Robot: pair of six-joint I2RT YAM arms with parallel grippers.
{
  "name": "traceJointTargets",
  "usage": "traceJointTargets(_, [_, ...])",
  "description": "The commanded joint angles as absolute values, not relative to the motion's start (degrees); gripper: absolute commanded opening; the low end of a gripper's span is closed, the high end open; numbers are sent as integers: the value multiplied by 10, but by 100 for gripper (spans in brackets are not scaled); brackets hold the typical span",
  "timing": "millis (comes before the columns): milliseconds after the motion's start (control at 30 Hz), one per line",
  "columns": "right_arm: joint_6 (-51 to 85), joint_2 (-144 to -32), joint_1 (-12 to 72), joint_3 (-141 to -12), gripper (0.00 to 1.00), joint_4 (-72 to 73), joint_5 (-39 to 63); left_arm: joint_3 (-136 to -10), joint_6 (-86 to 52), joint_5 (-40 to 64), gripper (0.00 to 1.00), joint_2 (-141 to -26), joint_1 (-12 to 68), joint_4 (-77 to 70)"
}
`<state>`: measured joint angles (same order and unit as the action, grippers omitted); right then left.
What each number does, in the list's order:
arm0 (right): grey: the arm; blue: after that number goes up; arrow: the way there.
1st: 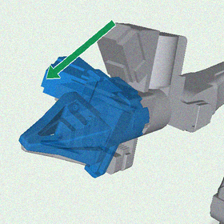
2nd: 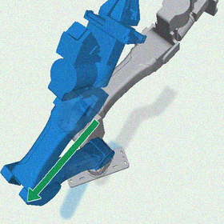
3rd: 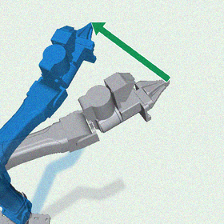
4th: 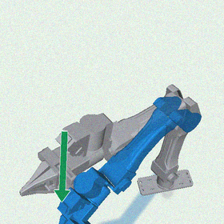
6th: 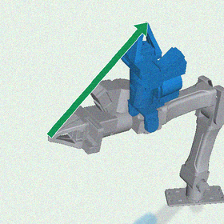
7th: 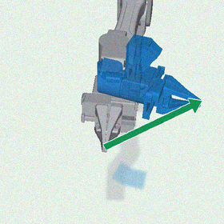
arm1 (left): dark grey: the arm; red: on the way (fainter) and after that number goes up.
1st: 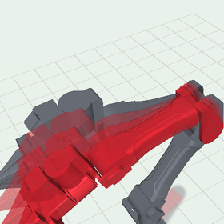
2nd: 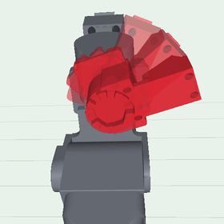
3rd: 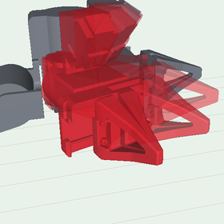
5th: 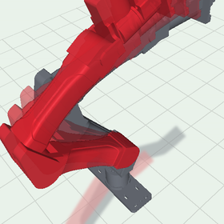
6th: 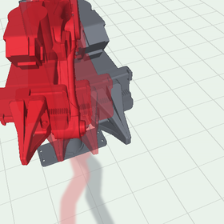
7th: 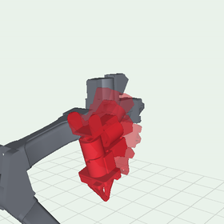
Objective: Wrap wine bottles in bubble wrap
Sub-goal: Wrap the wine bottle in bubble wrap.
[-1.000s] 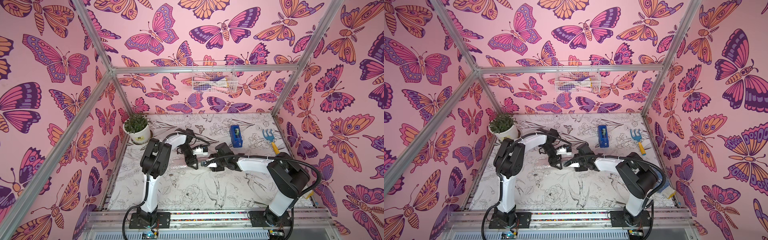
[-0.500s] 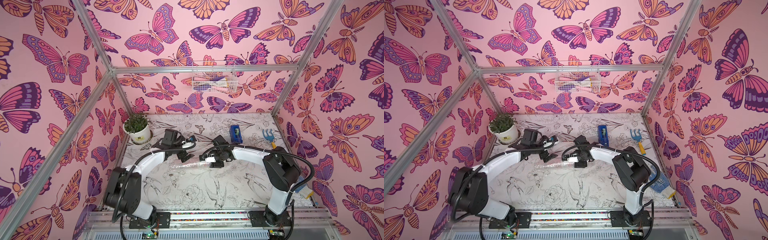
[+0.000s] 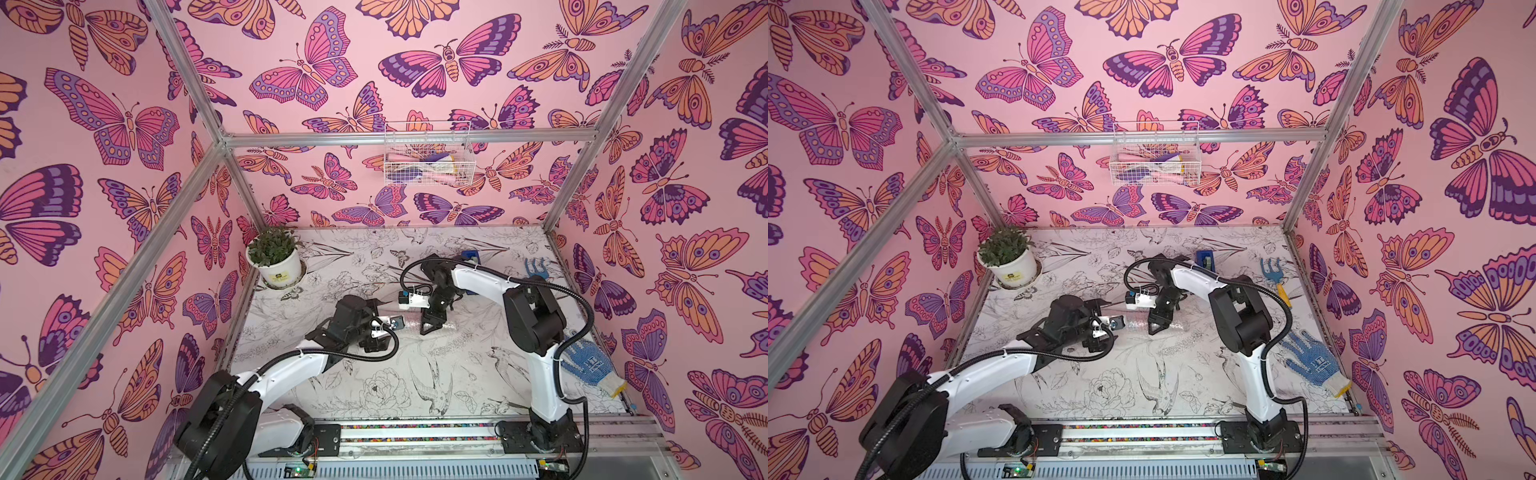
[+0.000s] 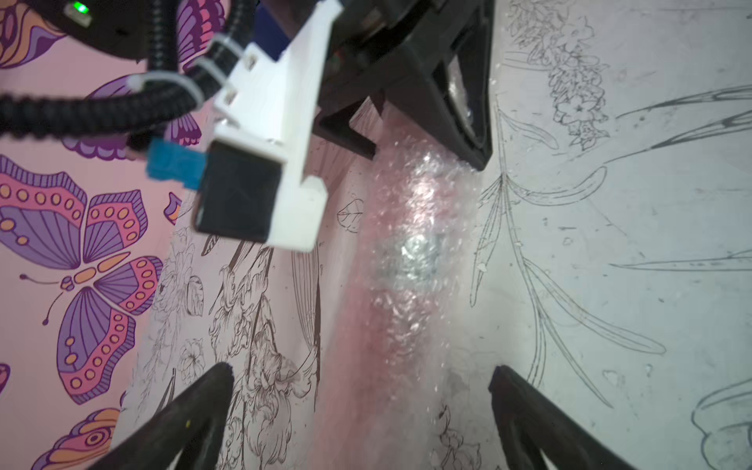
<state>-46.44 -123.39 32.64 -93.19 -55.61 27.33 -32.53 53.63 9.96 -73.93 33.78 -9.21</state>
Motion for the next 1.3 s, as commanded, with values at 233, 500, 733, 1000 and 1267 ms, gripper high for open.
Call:
traceJointTargets(233, [-383,-1299,316,-1007,30,-669,306,-351,628,35,100,-961,399,-314])
traceJointTargets(500, [-362,-1250,292,-955,44,-595,326,-381,614,40,74,-1000,377,-252])
traceJointTargets(733, [-320,-1204,277,-915,99,-504,321,-417,608,70,51,-1013,361,-127])
traceJointTargets(1000, [-278,-981,236,-648,99,-132,295,-498,573,144,42,-1006,328,68])
traceJointTargets(1267, [-482,-861,282,-445,99,49,266,-625,559,217,43,-1061,305,294])
